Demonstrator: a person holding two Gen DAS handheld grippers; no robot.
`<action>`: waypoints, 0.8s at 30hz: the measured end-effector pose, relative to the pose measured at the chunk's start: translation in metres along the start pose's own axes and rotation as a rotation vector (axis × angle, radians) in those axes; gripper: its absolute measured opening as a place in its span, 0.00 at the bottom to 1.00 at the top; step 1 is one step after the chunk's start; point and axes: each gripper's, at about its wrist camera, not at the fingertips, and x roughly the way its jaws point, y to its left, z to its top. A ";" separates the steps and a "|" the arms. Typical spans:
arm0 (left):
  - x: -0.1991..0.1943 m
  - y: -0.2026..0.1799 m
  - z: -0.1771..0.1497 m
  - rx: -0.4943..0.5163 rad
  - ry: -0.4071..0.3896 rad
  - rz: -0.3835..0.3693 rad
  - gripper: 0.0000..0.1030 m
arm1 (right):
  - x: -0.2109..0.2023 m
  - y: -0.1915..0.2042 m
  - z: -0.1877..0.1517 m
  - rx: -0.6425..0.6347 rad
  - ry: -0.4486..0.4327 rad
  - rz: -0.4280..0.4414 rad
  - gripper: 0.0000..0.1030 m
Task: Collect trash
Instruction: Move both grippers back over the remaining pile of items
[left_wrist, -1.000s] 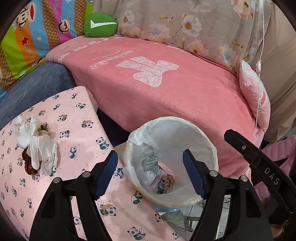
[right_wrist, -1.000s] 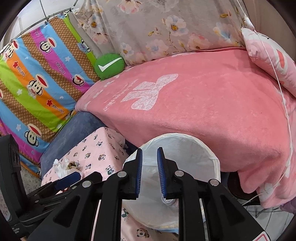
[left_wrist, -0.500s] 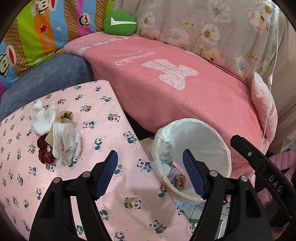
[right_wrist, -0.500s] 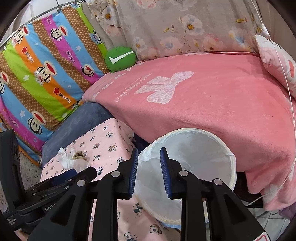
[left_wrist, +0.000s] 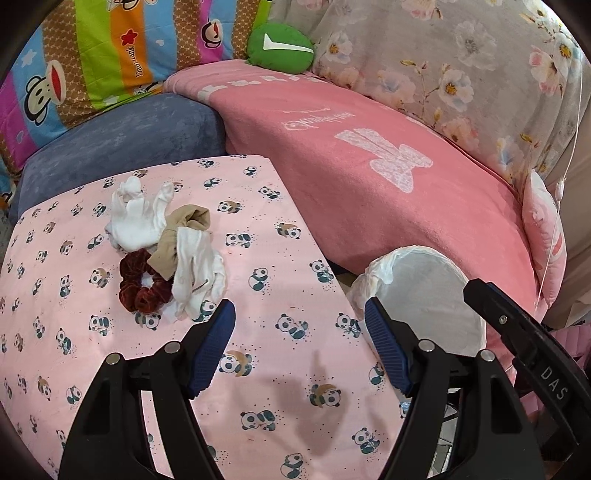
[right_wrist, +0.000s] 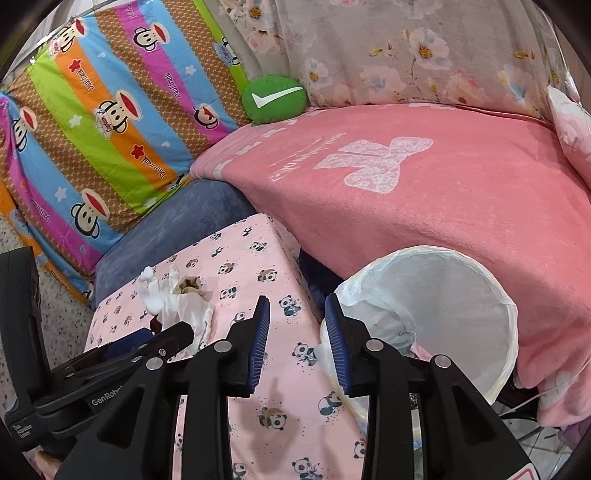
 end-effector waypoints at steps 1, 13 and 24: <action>-0.001 0.004 -0.001 -0.008 -0.001 0.002 0.67 | 0.001 0.004 -0.001 -0.007 0.004 0.001 0.32; 0.006 0.087 -0.013 -0.160 0.039 0.062 0.67 | 0.033 0.065 -0.014 -0.081 0.060 0.042 0.39; 0.016 0.155 -0.018 -0.243 0.061 0.118 0.67 | 0.084 0.129 -0.030 -0.166 0.134 0.086 0.39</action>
